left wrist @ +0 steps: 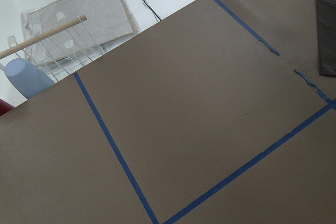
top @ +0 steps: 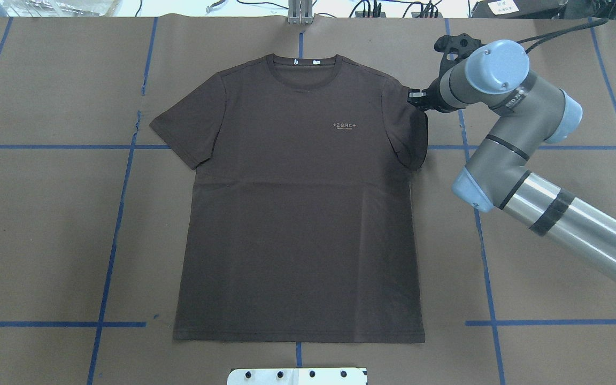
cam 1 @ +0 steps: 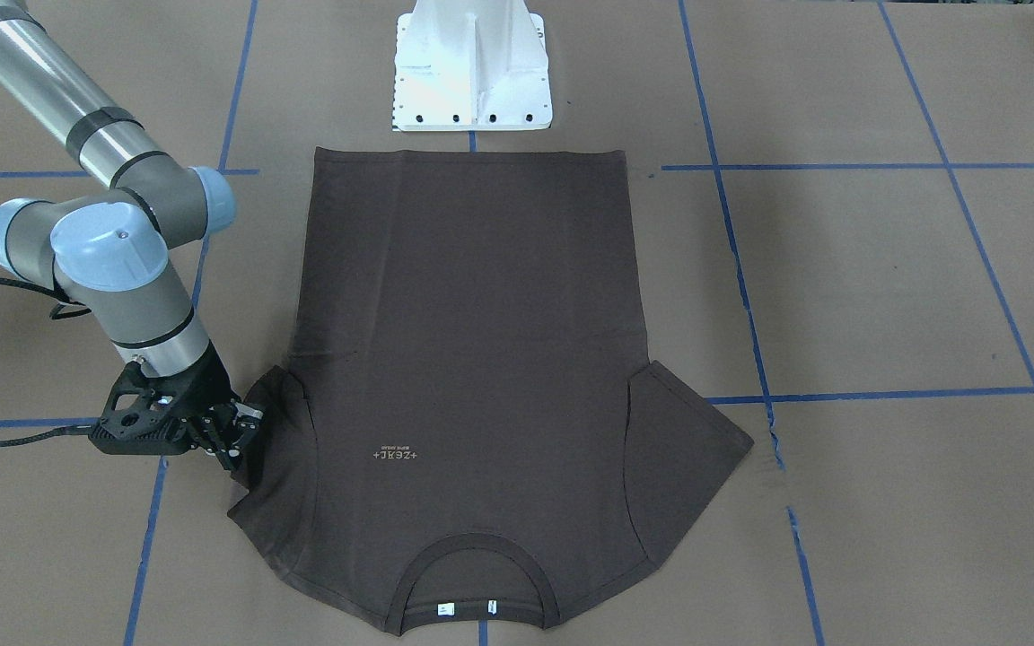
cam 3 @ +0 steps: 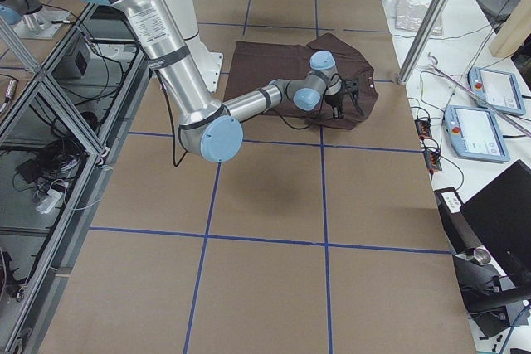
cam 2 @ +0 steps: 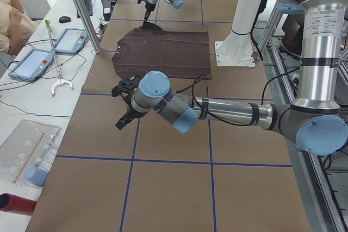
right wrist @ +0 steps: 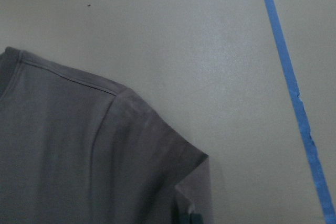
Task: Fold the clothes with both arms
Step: 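Reach the right gripper to the sleeve nearest it and fold it inward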
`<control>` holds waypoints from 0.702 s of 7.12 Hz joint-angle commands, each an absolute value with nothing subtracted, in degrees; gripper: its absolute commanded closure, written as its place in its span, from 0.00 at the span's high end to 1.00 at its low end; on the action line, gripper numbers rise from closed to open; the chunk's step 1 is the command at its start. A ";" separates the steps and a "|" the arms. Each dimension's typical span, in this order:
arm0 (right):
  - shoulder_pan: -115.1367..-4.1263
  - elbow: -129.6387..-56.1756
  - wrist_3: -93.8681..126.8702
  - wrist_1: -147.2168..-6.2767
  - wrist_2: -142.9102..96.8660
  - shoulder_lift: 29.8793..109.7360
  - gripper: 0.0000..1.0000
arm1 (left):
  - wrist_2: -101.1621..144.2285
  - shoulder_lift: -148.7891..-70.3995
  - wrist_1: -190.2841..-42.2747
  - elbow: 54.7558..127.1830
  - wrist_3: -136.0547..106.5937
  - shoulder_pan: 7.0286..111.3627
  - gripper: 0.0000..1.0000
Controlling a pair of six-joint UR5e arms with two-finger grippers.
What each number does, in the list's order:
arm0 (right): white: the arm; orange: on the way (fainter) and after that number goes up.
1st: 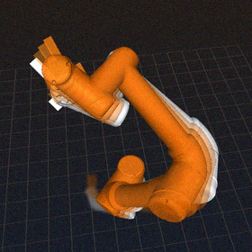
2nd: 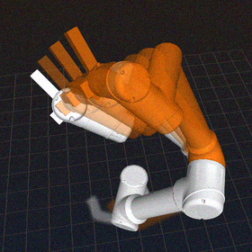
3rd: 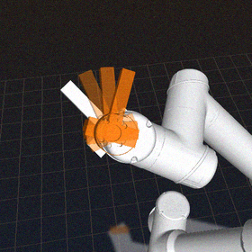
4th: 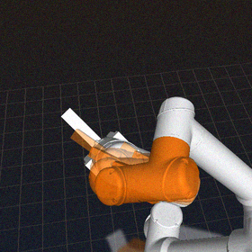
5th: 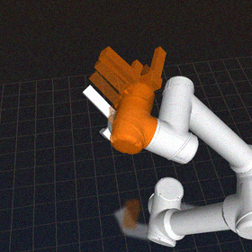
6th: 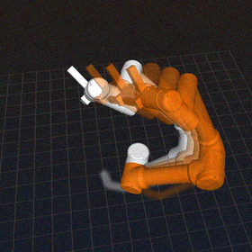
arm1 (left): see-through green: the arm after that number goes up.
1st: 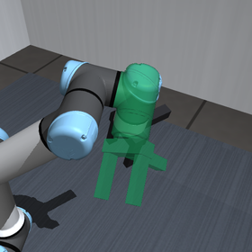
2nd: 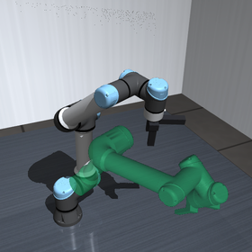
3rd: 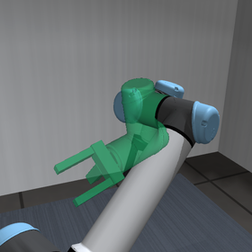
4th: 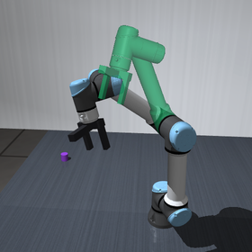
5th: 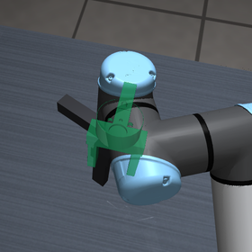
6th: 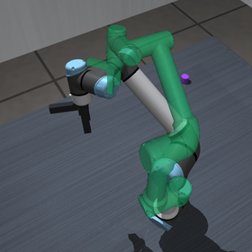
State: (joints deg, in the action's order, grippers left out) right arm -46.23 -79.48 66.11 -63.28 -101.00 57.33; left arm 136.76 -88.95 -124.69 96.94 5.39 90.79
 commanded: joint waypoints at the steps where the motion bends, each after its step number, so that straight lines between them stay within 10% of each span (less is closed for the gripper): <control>1: -40.28 -76.59 74.76 -71.62 -92.24 48.03 0.00 | 136.76 -88.95 -124.72 96.94 5.36 90.79 1.00; 4: -38.23 -73.57 74.88 -71.28 -90.44 45.97 0.00 | 136.85 -88.95 -124.72 96.94 5.45 90.79 1.00; 5: -38.23 -73.48 74.53 -71.28 -90.44 45.97 0.99 | 136.85 -88.95 -124.72 96.94 5.45 90.79 1.00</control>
